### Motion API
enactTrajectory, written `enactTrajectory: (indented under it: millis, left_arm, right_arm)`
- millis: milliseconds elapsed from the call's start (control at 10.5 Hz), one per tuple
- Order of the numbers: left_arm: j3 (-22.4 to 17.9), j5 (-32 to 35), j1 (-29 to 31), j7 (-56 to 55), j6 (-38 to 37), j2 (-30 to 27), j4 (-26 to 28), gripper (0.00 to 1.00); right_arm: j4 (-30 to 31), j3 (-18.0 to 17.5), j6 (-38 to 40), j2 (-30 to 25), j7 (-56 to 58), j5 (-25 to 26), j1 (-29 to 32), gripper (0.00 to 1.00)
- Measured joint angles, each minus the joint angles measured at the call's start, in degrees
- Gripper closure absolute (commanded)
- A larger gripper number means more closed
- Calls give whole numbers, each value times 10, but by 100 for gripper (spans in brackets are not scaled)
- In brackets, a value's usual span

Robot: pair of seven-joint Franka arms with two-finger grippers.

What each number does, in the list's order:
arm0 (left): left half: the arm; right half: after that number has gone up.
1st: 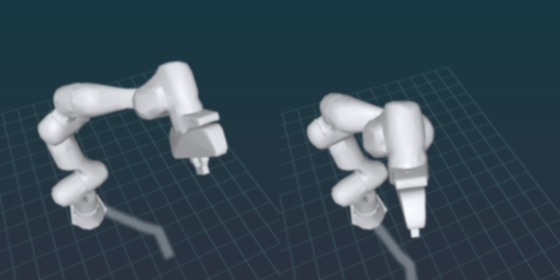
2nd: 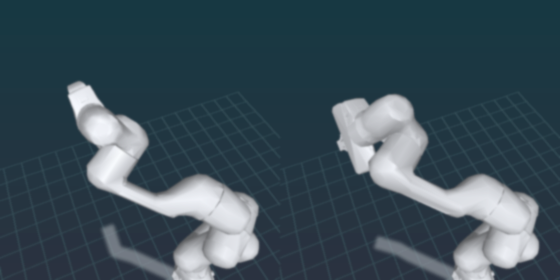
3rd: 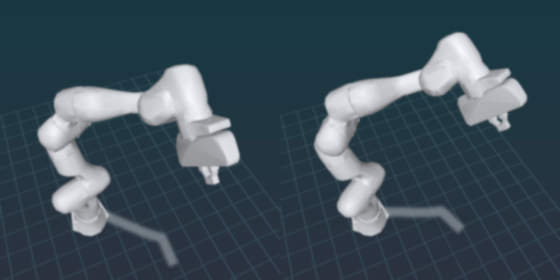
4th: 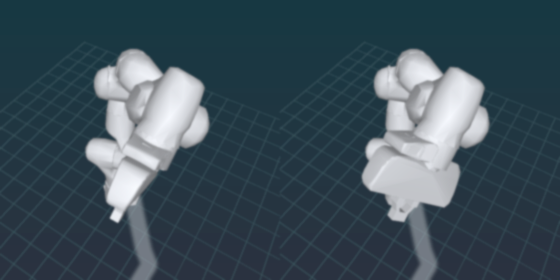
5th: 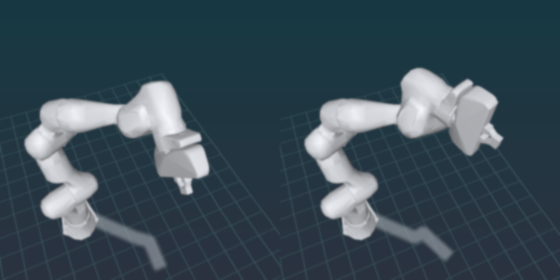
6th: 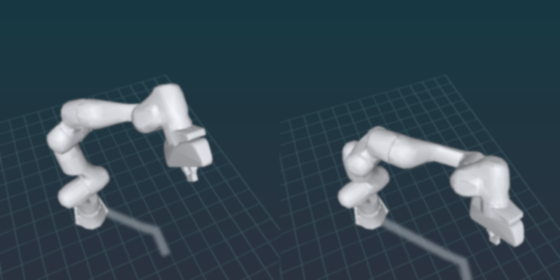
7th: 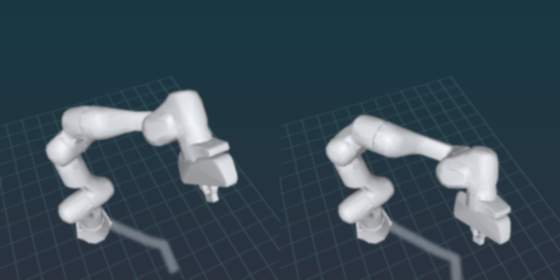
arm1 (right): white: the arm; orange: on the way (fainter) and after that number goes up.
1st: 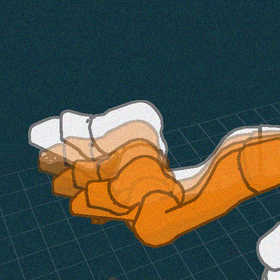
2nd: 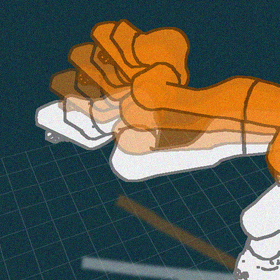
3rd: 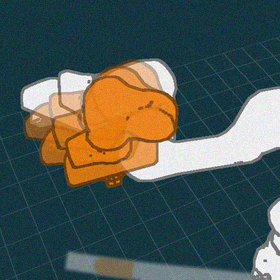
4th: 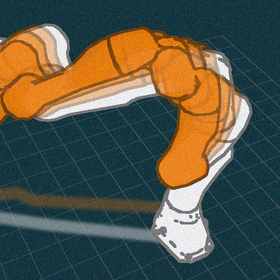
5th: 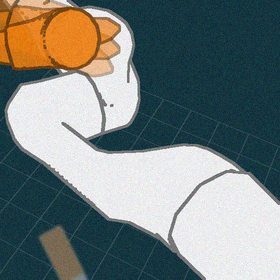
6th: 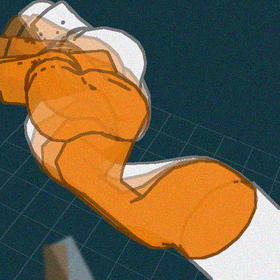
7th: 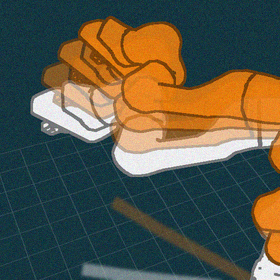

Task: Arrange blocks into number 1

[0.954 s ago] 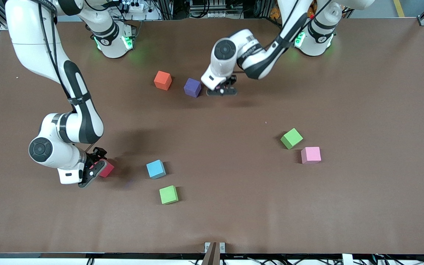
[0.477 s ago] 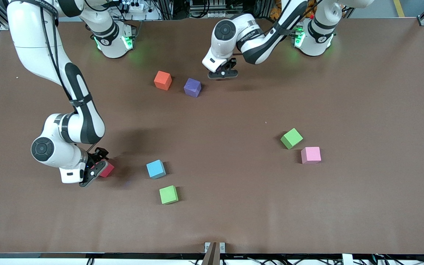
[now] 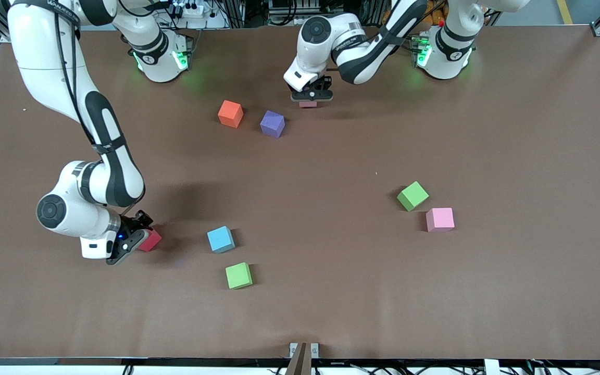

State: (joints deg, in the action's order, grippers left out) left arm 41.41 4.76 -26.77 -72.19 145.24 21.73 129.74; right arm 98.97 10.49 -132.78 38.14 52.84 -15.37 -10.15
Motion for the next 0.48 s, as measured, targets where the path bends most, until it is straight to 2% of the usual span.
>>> enactTrajectory:
  millis: [286, 382, 477]
  left_arm:
    - [-2, 5, -21, -15, 14, 18, 0, 100]
    - [-8, 5, -25, -16, 18, 23, -1, 6]
    - [-12, 5, -27, -16, 19, 26, -5, 0]
  right_arm:
    - [0, 0, 2, 0, 20, -2, 0, 100]
    - [0, 0, 4, 0, 15, -2, -1, 100]
    - [-1, 0, 9, -1, -2, -2, -3, 100]
